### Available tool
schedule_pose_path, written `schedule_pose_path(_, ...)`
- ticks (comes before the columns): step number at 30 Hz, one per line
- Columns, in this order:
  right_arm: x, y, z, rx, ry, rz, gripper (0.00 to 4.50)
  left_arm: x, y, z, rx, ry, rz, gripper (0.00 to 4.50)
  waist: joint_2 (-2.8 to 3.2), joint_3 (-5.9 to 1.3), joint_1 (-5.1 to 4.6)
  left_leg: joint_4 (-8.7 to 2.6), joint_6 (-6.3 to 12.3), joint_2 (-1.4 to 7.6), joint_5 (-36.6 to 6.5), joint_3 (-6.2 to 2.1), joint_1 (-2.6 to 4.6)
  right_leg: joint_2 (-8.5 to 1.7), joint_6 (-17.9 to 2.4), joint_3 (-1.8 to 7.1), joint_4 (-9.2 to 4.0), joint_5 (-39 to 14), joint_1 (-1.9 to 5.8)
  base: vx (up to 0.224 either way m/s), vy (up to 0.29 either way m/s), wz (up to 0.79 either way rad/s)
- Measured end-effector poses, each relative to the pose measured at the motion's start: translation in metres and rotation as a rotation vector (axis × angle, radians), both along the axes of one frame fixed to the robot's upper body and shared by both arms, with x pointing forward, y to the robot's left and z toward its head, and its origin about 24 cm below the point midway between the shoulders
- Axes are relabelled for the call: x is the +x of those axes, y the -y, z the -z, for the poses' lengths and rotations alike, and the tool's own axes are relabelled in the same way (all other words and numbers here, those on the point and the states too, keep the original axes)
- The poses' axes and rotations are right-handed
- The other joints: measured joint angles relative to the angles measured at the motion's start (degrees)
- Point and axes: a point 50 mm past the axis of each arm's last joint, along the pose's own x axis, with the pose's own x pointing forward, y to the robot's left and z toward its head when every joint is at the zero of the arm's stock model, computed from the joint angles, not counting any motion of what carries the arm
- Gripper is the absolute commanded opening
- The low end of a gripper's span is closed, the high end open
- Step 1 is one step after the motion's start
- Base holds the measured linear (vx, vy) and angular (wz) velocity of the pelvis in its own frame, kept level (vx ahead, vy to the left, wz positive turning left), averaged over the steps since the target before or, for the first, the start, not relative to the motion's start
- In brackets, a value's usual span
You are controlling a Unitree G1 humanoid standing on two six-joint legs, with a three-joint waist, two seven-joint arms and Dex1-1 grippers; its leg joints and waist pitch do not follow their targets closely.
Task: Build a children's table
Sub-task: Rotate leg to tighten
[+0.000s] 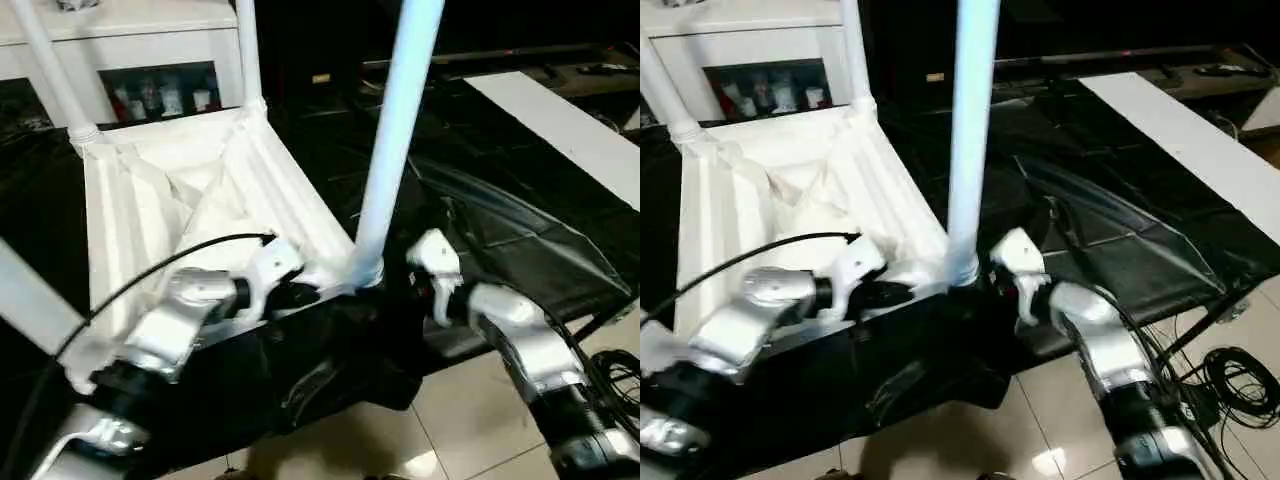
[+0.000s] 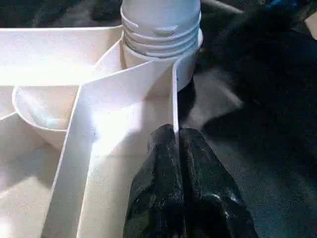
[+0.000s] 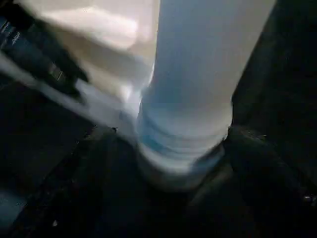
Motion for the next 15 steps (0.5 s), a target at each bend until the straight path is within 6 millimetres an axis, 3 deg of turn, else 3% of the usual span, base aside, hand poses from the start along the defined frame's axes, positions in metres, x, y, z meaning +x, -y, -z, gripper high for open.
schedule_pose_path(15,-0.005,-0.012,-0.001,0.007,-0.026,-0.088,3.76,-0.015,-0.005,-0.002,0.012,-0.066,0.108,0.0,-0.04,0.02,0.37,0.18,-0.01,-0.02,0.0,-0.02,-0.19,-0.05,0.0,0.02,0.01,0.0,0.02,0.0,0.0,0.0)
